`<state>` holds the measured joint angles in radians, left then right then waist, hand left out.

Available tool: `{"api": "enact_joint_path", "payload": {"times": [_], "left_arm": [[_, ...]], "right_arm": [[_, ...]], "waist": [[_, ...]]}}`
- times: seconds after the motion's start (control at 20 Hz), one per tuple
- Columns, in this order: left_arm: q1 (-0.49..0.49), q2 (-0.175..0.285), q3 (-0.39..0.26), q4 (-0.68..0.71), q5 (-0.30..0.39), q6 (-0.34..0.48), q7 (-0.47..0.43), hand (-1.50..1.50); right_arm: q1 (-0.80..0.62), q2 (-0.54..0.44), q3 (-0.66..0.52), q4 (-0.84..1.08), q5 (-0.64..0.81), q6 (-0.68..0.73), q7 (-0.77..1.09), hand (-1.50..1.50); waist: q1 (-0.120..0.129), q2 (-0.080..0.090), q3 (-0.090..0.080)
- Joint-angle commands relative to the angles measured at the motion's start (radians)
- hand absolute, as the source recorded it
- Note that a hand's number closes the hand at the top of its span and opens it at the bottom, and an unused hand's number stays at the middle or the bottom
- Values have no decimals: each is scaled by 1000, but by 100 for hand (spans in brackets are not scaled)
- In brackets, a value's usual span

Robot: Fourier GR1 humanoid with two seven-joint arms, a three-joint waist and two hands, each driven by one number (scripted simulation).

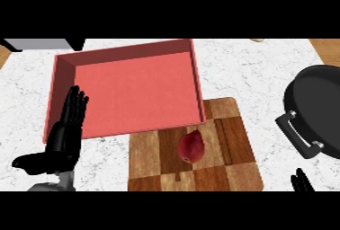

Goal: Pick the pear from the cutting board and place it in the pot

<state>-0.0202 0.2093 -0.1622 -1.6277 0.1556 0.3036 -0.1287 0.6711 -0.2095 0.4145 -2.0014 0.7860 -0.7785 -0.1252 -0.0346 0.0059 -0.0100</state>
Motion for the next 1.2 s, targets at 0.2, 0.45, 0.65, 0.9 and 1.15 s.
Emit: {"api": "enact_joint_path", "payload": {"times": [0.2,0.45,0.65,0.9,1.15], "left_arm": [[4,-9,-29,17,-16,-10,6,0],[5,-24,-44,9,-30,-1,9,0],[-20,-27,-38,14,-27,1,45,0],[4,-38,-27,53,-31,-18,-25,0],[53,-77,-77,-30,-82,13,18,0]], "right_arm": [[120,203,107,-30,443,198,352,-150],[-44,208,254,-83,639,360,682,-150],[-187,209,306,-5,718,486,940,-150],[-493,209,383,169,662,546,1250,-150],[-653,209,381,241,543,559,1324,-150]], "waist": [[45,13,0],[53,6,5],[48,4,7],[48,-1,9],[42,-6,10]]}}
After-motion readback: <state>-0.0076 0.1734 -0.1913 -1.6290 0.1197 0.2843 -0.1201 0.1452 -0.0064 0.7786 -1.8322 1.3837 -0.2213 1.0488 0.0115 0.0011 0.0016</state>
